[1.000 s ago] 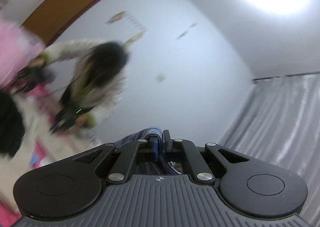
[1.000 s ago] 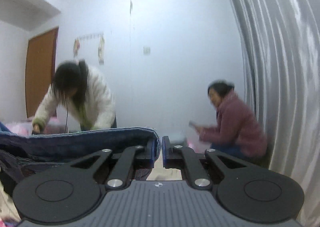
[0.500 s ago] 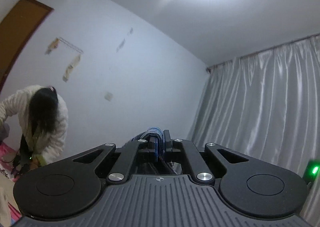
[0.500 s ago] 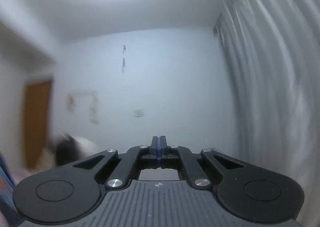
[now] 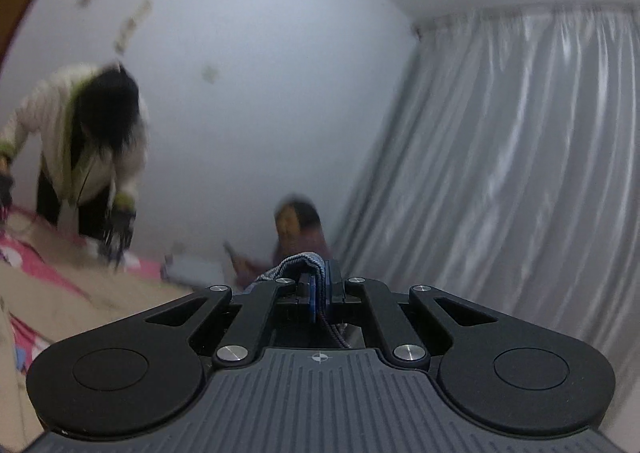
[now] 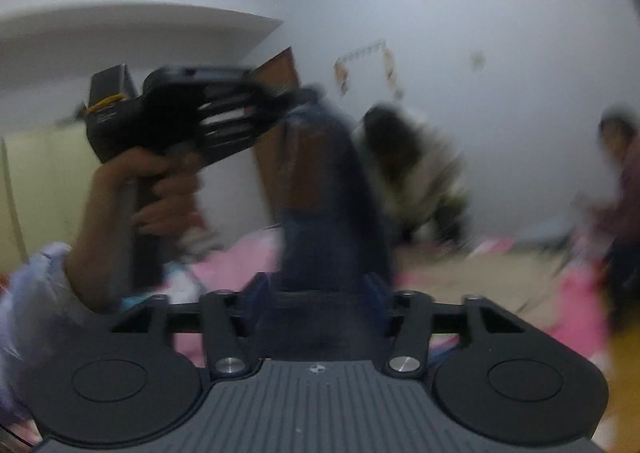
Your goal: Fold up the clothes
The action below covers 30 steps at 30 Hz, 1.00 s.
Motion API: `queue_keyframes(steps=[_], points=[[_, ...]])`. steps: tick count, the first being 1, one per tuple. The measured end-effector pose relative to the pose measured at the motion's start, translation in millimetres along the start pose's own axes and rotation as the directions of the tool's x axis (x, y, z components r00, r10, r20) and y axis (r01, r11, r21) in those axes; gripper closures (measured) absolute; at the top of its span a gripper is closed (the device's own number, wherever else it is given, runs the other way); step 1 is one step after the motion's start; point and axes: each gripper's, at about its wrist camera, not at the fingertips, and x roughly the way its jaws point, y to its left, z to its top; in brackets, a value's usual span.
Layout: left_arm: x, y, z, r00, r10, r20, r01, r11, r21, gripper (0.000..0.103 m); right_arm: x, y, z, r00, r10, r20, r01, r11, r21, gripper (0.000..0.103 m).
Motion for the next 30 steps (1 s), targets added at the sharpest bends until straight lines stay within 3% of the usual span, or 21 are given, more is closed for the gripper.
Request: queue_keyframes(steps=[2, 4, 6, 9, 11, 12, 16, 17, 21, 23, 24, 27, 29, 30], points=[[20.3, 4.6, -20.8, 0.997, -0.003, -0.080, 0.003, 1.000, -0.003, 0.101, 20.8, -20.9, -19.1, 0.999, 0.020, -0.040, -0.016, 0.995, 0.101, 0.034], [47.2, 12.3, -40.6, 0.987, -0.028, -0.161, 0.023, 0.999, -0.033, 0.101, 36.2, -47.1, -34.1, 0.996, -0.011, -0.087, 0.026, 0.984, 0.178, 0.029], [83.1, 20.7, -67.3, 0.962, -0.094, -0.257, 0.071, 0.993, -0.098, 0.101, 44.4, -79.8, -49.5, 0.990, -0.056, -0.128, 0.086, 0.966, 0.245, 0.028], [139.1, 25.1, -108.5, 0.907, -0.200, -0.371, 0.152, 0.976, -0.153, 0.098, 48.1, -130.0, -75.5, 0.972, -0.158, -0.176, 0.204, 0.936, 0.288, 0.027], [170.8, 26.7, -134.3, 0.862, -0.229, -0.451, 0.161, 0.969, -0.186, 0.089, 51.2, -152.4, -100.3, 0.935, -0.265, -0.236, 0.328, 0.900, 0.288, 0.069], [183.2, 30.3, -145.1, 0.842, -0.234, -0.486, 0.150, 0.967, -0.206, 0.085, 50.6, -167.3, -112.6, 0.915, -0.305, -0.264, 0.379, 0.875, 0.302, 0.085], [203.8, 63.8, -163.7, 0.780, -0.221, -0.585, 0.080, 0.963, -0.256, 0.076, 41.8, -245.2, -151.7, 0.846, -0.399, -0.355, 0.523, 0.754, 0.397, 0.088], [201.9, 75.8, -167.2, 0.771, -0.223, -0.597, 0.075, 0.962, -0.263, 0.076, 38.6, -259.5, -163.5, 0.837, -0.410, -0.363, 0.540, 0.726, 0.425, 0.088], [173.9, 102.8, -165.3, 0.801, -0.113, -0.587, 0.045, 0.990, -0.130, 0.062, 21.4, -291.2, -196.0, 0.777, -0.464, -0.426, 0.627, 0.633, 0.455, 0.096], [159.8, 108.1, -171.1, 0.801, -0.055, -0.596, 0.047, 0.998, -0.029, 0.055, 7.7, -293.9, -212.2, 0.746, -0.490, -0.451, 0.664, 0.592, 0.456, 0.096], [160.6, 105.5, -175.6, 0.787, -0.038, -0.615, 0.046, 0.999, -0.003, 0.054, -1.5, -288.3, -219.0, 0.737, -0.493, -0.462, 0.674, 0.574, 0.464, 0.096], [160.5, 102.2, -191.7, 0.739, -0.031, -0.673, 0.067, 0.997, 0.027, 0.054, -24.3, -284.6, -228.2, 0.758, -0.459, -0.463, 0.652, 0.551, 0.520, 0.093], [170.5, 96.9, -204.1, 0.717, -0.034, -0.696, 0.091, 0.995, 0.045, 0.054, -36.7, -278.1, -233.0, 0.773, -0.447, -0.450, 0.635, 0.553, 0.540, 0.089], [182.0, 92.3, -210.3, 0.706, -0.046, -0.707, 0.113, 0.992, 0.048, 0.054, -41.0, -273.8, -235.5, 0.788, -0.437, -0.435, 0.616, 0.559, 0.555, 0.082]])
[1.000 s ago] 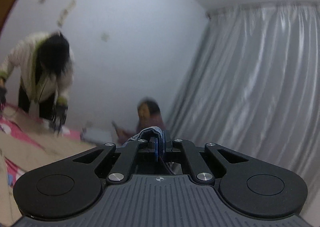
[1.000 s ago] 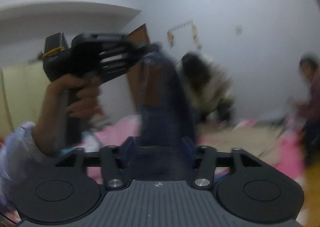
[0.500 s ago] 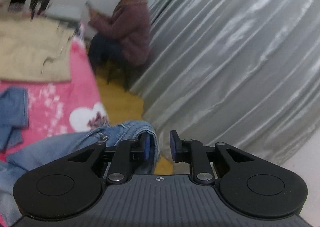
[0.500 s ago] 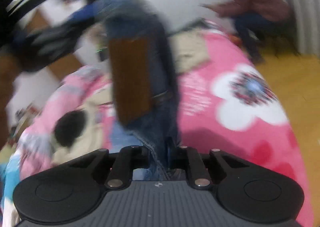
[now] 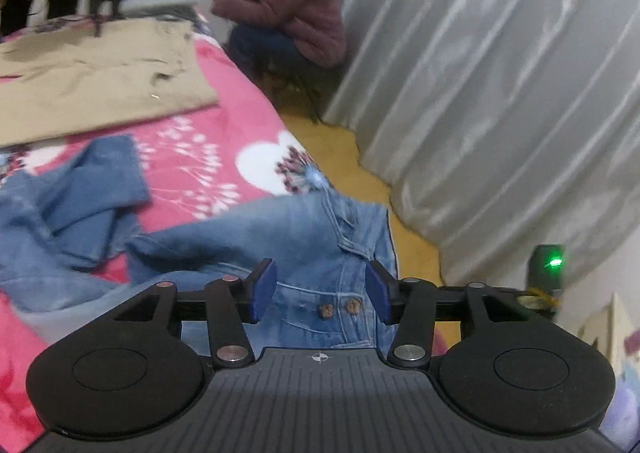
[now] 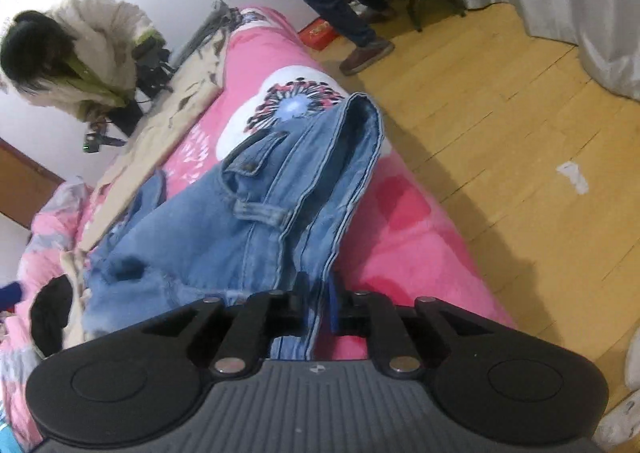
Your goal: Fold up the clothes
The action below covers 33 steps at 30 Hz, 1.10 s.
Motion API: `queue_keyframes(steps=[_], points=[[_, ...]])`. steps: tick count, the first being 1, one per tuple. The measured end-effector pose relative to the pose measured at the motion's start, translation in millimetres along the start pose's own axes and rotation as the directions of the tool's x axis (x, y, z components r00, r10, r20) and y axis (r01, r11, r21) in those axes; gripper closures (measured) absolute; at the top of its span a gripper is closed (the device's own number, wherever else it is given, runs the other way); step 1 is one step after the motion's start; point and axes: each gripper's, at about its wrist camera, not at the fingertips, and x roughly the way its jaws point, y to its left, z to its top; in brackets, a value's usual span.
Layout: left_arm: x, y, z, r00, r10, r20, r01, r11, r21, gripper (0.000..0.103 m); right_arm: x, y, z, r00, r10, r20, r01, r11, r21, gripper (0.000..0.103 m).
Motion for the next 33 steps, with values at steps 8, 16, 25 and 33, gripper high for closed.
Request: queue_keyframes(steps=[8, 16, 25, 33], points=[[119.8, -54.5, 25.1, 0.998, 0.049, -0.048, -0.034, 0.960, 0.280, 0.045, -18.3, 22.4, -45.8, 0.985, 0.156, -0.078, -0.156, 0.988, -0.001, 0.041], [220.4, -109.9, 6.0, 0.979, 0.203, -0.019, -0.142, 0.745, 0.652, 0.045, -3.2, 13.4, -80.7, 0.983, 0.109, -0.145, -0.102, 0.993, 0.054, 0.042], [275.7, -136.1, -1.0, 0.947, 0.319, 0.040, -0.223, 0.564, 0.795, 0.076, 3.2, 2.7, -81.7, 0.977, 0.157, -0.143, -0.144, 0.985, 0.095, 0.042], [206.8, -145.4, 1.5, 0.922, 0.253, 0.294, -0.388, 0.596, 0.703, 0.100, 2.2, -9.2, -80.4, 0.980, 0.137, -0.143, -0.117, 0.983, 0.139, 0.072]])
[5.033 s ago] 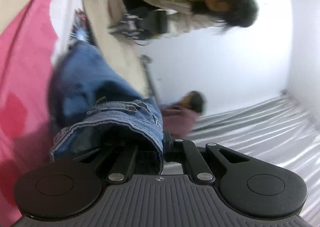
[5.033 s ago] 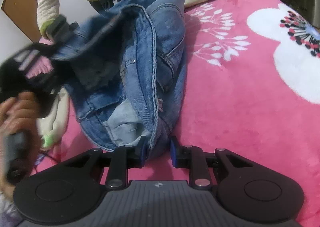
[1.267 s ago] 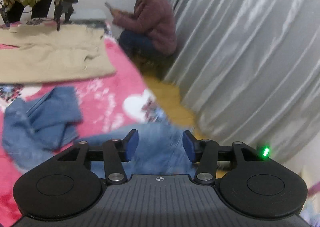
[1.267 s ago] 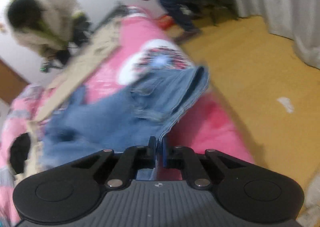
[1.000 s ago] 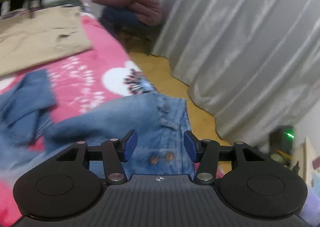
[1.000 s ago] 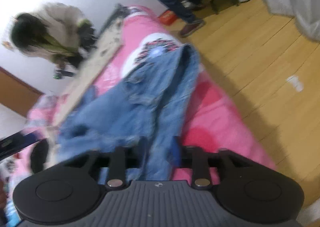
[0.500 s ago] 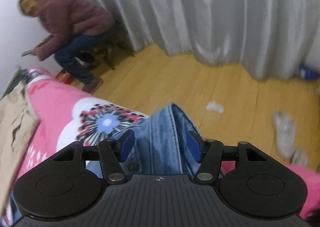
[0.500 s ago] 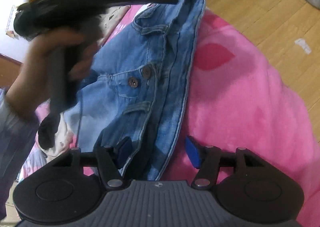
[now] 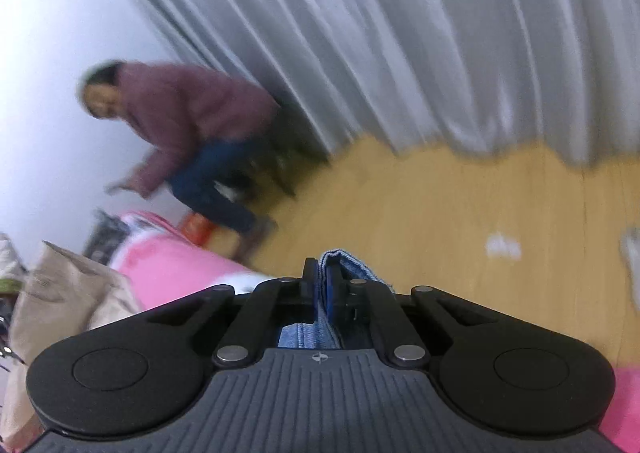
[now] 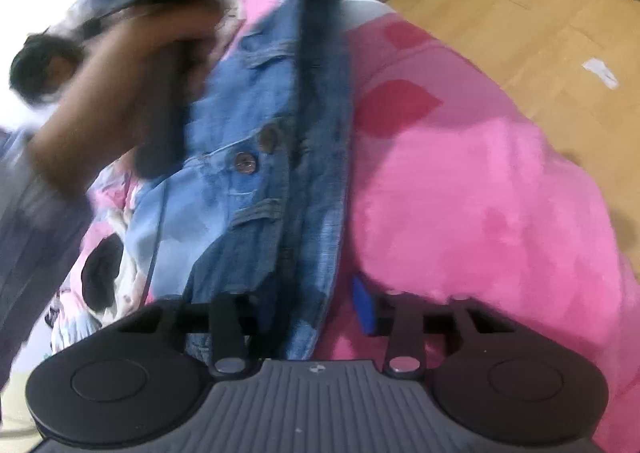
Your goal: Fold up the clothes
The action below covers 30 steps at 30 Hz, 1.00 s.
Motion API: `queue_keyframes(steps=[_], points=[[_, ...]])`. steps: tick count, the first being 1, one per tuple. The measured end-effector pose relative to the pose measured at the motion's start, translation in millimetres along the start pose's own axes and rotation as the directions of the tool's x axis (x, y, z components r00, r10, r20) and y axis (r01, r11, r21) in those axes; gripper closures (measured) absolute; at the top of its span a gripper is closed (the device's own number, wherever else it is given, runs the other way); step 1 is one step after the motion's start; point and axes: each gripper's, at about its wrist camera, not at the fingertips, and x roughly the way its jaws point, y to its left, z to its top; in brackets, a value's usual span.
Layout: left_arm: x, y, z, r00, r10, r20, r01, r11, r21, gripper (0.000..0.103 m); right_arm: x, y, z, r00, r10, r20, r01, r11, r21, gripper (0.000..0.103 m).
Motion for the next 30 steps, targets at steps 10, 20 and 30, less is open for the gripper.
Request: queue_keyframes(steps=[10, 20, 30], points=[[-143.2, 72.6, -2.3, 0.972, 0.115, 0.207, -0.068, 0.972, -0.224, 0.101, 2.4, 20.0, -0.6, 1.000, -0.010, 0.022, 0.013, 0.993, -0.114, 0.064], [-219.4, 131.3, -0.3, 0.892, 0.221, 0.394, -0.006, 0.878, -0.479, 0.101, 21.9, 50.0, 9.7, 0.997, 0.067, -0.032, -0.072, 0.985, -0.159, 0.048], [-328.8, 206.5, -1.0, 0.758, 0.400, 0.516, -0.026, 0.808, -0.589, 0.102, -84.4, 156.8, 12.0, 0.843, -0.017, 0.537, 0.232, 0.913, -0.336, 0.096]])
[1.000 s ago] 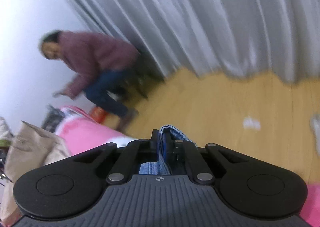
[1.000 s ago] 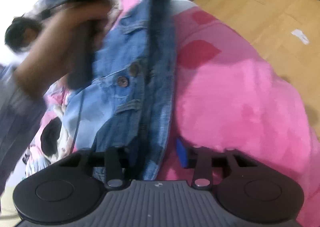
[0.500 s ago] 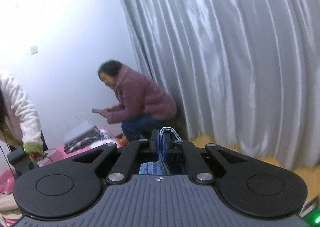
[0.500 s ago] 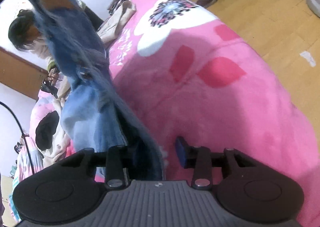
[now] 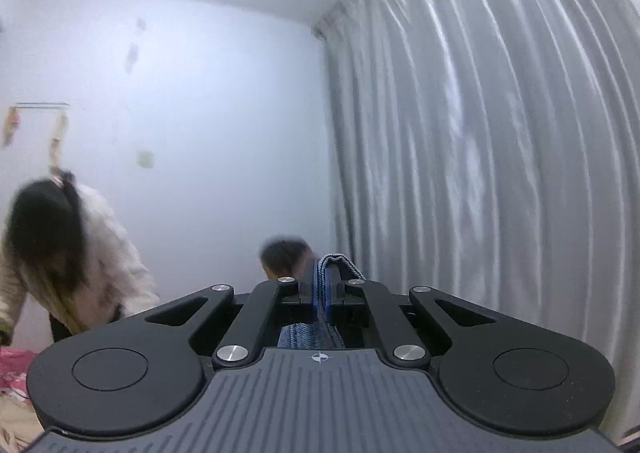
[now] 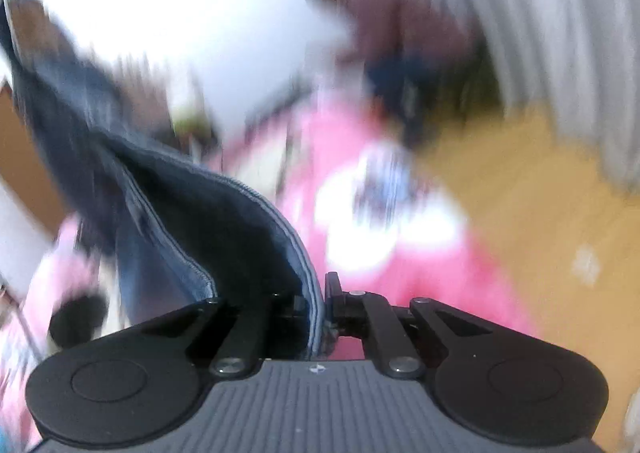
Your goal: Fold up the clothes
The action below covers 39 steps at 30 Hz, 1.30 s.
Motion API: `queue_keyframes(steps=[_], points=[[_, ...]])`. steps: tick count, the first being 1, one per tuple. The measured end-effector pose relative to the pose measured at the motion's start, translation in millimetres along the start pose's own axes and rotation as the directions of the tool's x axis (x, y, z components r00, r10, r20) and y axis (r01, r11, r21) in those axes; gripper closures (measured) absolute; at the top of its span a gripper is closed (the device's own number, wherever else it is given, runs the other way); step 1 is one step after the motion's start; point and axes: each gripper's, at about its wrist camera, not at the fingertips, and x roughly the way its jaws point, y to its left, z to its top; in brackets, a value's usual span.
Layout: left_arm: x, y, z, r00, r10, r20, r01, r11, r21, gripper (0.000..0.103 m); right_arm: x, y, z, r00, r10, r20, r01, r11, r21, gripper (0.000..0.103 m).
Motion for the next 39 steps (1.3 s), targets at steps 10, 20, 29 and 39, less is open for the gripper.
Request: queue_keyframes(steps=[10, 20, 29, 39], points=[[-37.6, 11.6, 123.9, 0.986, -0.022, 0.167, 0.045, 0.989, -0.139, 0.102, -130.7, 56.4, 157.3, 0.871, 0.011, 0.492, 0.120, 0.965, -0.234, 0.096], [-19.7, -35.8, 225.8, 0.942, -0.175, 0.287, 0.247, 0.940, -0.236, 0.102, -239.3, 142.3, 294.7, 0.661, -0.064, 0.748, 0.536, 0.737, -0.411, 0.096], [7.8, -39.7, 272.5, 0.943, -0.217, 0.253, 0.300, 0.882, -0.362, 0.102, -274.9, 238.9, 394.9, 0.526, -0.064, 0.848, 0.743, 0.520, -0.422, 0.096], [-32.8, 9.9, 227.0, 0.963, -0.161, 0.214, 0.248, 0.840, -0.483, 0.102, -206.5, 300.5, 382.4, 0.572, 0.027, 0.819, 0.679, 0.544, -0.492, 0.095]])
